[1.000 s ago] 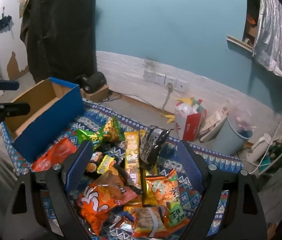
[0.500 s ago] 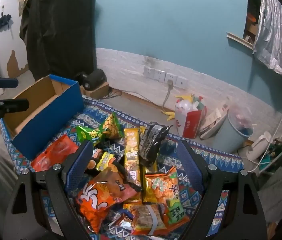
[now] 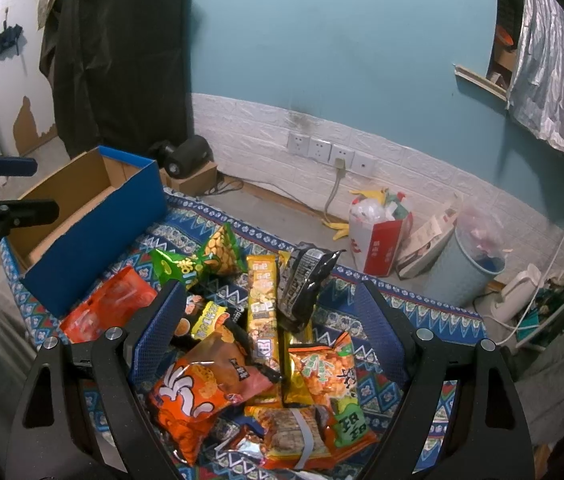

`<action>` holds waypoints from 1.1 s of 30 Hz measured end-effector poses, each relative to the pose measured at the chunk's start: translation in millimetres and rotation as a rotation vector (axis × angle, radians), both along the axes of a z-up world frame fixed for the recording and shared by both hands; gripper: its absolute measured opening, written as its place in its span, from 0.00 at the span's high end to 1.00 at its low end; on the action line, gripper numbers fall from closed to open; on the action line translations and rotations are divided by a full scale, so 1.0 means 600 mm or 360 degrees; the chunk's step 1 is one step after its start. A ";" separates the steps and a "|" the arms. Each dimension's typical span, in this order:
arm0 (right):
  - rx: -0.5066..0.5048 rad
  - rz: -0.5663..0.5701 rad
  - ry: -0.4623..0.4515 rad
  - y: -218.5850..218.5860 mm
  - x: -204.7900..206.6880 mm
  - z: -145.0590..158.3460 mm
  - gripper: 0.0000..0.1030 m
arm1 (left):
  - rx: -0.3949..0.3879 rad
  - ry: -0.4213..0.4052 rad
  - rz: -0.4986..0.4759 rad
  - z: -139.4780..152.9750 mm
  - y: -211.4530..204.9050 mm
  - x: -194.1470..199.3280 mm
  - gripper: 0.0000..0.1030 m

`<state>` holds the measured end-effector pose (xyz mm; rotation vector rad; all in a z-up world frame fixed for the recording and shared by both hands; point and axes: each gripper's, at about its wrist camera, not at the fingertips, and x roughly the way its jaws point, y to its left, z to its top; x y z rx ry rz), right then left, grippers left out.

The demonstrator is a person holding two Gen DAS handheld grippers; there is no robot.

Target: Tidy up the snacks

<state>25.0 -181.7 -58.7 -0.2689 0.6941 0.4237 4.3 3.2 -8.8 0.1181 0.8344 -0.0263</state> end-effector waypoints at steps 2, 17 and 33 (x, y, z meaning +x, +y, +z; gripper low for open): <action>0.0004 0.0000 0.0003 -0.001 0.000 -0.001 0.18 | 0.0000 0.0003 0.0000 -0.001 0.000 0.000 0.11; -0.0001 0.0011 0.0013 0.004 -0.001 -0.001 0.18 | -0.0004 0.0014 -0.0006 -0.006 -0.004 -0.002 0.11; -0.0012 0.0019 0.0008 0.007 -0.001 -0.001 0.18 | -0.0005 0.0020 -0.0014 -0.008 -0.006 -0.003 0.11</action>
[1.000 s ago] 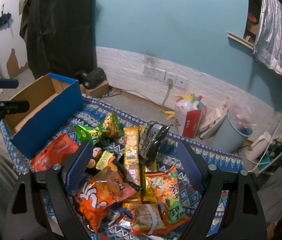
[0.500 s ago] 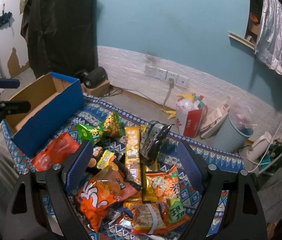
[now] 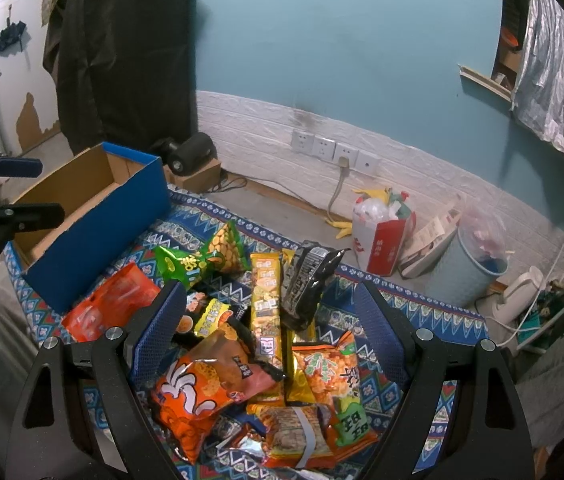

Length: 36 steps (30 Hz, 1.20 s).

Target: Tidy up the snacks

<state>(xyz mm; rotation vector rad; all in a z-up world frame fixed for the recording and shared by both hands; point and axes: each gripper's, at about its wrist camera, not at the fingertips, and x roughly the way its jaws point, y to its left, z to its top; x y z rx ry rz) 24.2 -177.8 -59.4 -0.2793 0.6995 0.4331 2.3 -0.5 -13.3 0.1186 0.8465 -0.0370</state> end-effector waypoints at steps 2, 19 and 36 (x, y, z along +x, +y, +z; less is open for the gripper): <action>-0.0006 -0.0002 -0.0001 0.001 0.000 -0.001 0.18 | -0.0003 -0.0001 -0.0005 -0.001 0.000 -0.001 0.11; -0.0015 0.0003 0.0009 -0.001 0.000 -0.001 0.18 | -0.0004 0.0005 -0.0009 0.000 0.001 0.001 0.11; -0.0018 0.0007 0.0019 -0.002 0.002 -0.002 0.18 | -0.0003 0.0025 -0.0015 -0.008 0.000 0.006 0.11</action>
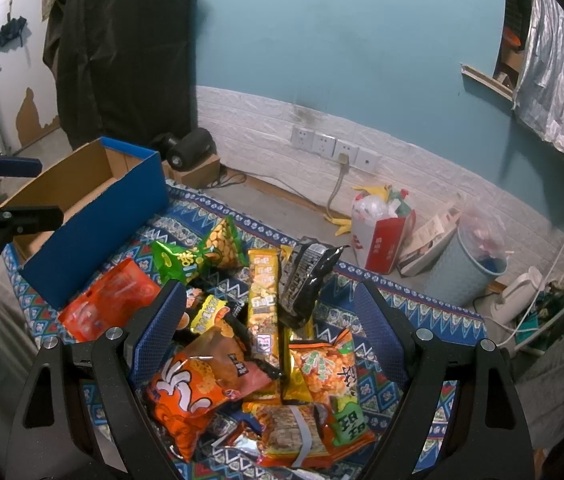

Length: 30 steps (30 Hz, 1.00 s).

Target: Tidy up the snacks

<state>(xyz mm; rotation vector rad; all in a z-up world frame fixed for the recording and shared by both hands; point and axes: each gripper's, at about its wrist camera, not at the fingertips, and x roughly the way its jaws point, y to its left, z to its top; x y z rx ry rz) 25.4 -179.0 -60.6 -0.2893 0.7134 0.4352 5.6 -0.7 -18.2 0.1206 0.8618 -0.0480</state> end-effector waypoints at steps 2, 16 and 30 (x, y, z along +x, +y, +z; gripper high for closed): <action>-0.0001 0.0000 -0.0001 0.000 0.000 -0.001 0.18 | 0.0002 0.0004 0.0000 -0.003 -0.001 0.002 0.11; -0.0005 0.0002 0.0031 -0.010 0.011 -0.003 0.18 | -0.0004 0.0042 0.0001 -0.013 -0.005 0.011 0.11; -0.0107 -0.0006 0.0168 -0.030 0.072 -0.035 0.18 | -0.0001 0.0361 -0.0004 -0.109 -0.018 0.062 0.11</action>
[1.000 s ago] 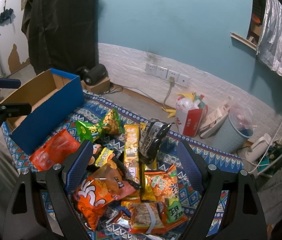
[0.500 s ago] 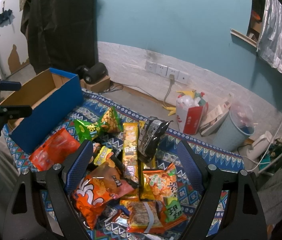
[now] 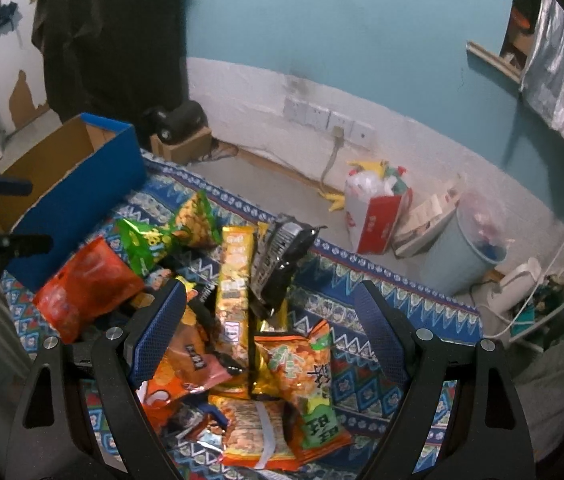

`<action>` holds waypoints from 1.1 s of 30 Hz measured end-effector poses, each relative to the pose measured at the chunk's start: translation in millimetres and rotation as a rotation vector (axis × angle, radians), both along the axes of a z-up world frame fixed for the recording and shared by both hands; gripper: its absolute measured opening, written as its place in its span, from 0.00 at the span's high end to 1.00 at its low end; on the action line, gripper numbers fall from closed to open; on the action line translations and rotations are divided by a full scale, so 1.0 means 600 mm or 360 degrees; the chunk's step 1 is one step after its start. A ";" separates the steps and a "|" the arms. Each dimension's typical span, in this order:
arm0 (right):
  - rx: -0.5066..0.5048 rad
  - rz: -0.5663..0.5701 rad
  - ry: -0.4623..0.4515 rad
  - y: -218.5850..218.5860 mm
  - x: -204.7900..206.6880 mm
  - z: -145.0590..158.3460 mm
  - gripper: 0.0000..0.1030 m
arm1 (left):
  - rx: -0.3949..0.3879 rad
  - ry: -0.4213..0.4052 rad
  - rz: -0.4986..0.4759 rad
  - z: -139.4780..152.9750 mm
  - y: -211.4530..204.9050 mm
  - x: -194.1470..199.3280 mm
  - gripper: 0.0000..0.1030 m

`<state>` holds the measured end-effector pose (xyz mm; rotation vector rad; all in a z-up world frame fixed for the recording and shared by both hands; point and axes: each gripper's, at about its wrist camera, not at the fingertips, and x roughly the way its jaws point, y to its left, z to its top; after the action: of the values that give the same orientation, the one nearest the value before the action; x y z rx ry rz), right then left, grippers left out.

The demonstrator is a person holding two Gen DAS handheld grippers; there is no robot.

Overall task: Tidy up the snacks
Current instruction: 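Lower both grippers to the pile and close each on a snack bag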

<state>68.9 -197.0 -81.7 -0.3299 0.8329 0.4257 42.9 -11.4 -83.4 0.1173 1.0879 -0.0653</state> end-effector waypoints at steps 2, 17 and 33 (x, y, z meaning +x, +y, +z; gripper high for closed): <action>-0.0029 -0.0008 0.0036 -0.006 0.012 -0.014 0.18 | -0.0001 0.0046 -0.0001 -0.016 -0.001 0.005 0.11; -0.0102 -0.0092 0.0449 -0.078 0.059 -0.134 0.18 | -0.0077 0.0387 0.0059 -0.142 0.010 0.033 0.11; -0.0222 -0.0087 0.0667 -0.095 0.061 -0.242 0.32 | 0.0026 0.0458 0.0035 -0.220 0.008 0.044 0.11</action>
<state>105.5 -254.0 -227.2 -0.3513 1.2823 0.3917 69.4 -6.8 -215.4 0.1128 1.3773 -0.0541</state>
